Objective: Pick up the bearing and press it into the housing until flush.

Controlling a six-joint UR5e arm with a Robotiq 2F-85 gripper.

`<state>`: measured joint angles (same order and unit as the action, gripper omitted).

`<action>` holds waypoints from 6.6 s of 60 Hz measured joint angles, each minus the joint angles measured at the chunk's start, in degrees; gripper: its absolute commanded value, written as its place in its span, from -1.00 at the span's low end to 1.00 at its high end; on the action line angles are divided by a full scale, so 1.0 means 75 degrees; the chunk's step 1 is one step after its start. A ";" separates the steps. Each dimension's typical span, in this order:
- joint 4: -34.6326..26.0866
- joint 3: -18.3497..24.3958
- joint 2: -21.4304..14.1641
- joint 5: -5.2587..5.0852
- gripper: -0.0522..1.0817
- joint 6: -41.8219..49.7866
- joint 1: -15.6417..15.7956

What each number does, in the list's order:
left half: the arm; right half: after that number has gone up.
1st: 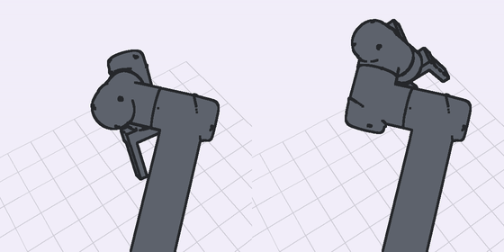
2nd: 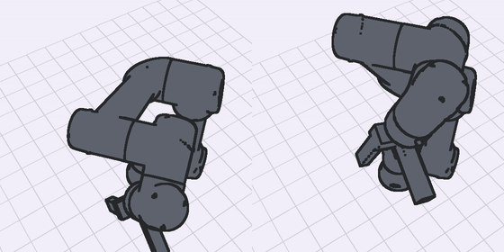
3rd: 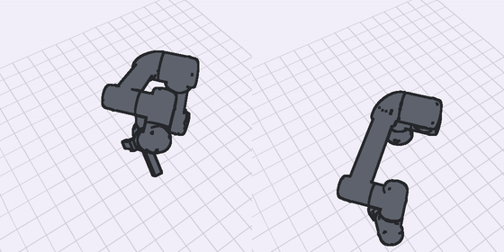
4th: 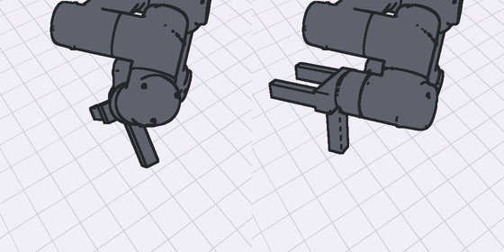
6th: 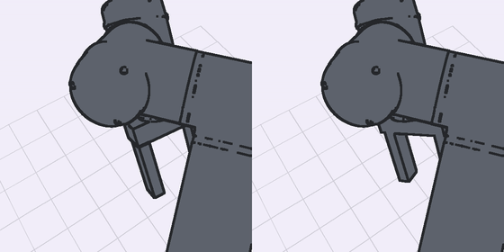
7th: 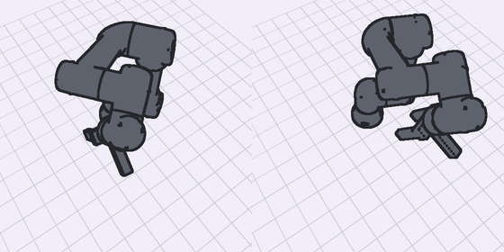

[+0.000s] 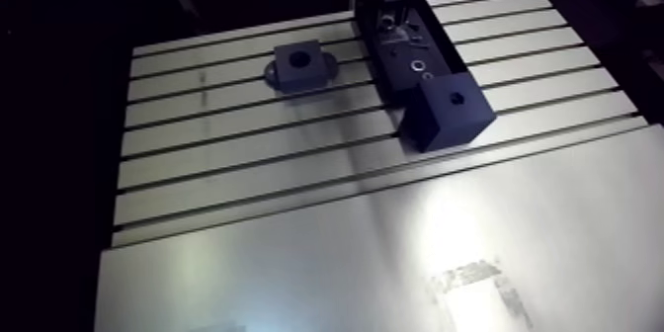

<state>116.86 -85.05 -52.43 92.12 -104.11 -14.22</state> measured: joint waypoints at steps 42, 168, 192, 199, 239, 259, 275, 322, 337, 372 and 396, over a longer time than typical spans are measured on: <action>-0.0828 0.0023 -0.0942 0.0007 0.25 0.0130 0.0134; 0.0115 -0.0885 -0.0949 -0.0209 0.39 0.0785 0.1682; 0.0134 -0.0906 -0.0891 -0.0197 0.38 0.0778 0.1685; 0.0142 -0.0913 -0.0865 -0.0199 0.38 0.0776 0.1686; 0.0154 -0.0903 -0.0682 -0.0199 0.38 0.0757 0.1760; 0.0154 -0.0853 -0.0647 -0.0178 0.38 0.0719 0.1765; 0.0153 -0.0841 -0.0644 -0.0162 0.38 0.0700 0.1758; 0.0153 -0.0865 -0.0610 -0.0151 0.38 0.0680 0.1767; 0.0152 -0.0848 -0.0591 -0.0149 0.38 0.0679 0.1768; 0.0142 -0.0869 -0.0623 -0.0142 0.38 0.0668 0.1742; 0.0140 -0.0904 -0.0641 -0.0050 0.38 0.0668 0.1764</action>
<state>117.91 -91.83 -57.24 91.74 -99.10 -0.99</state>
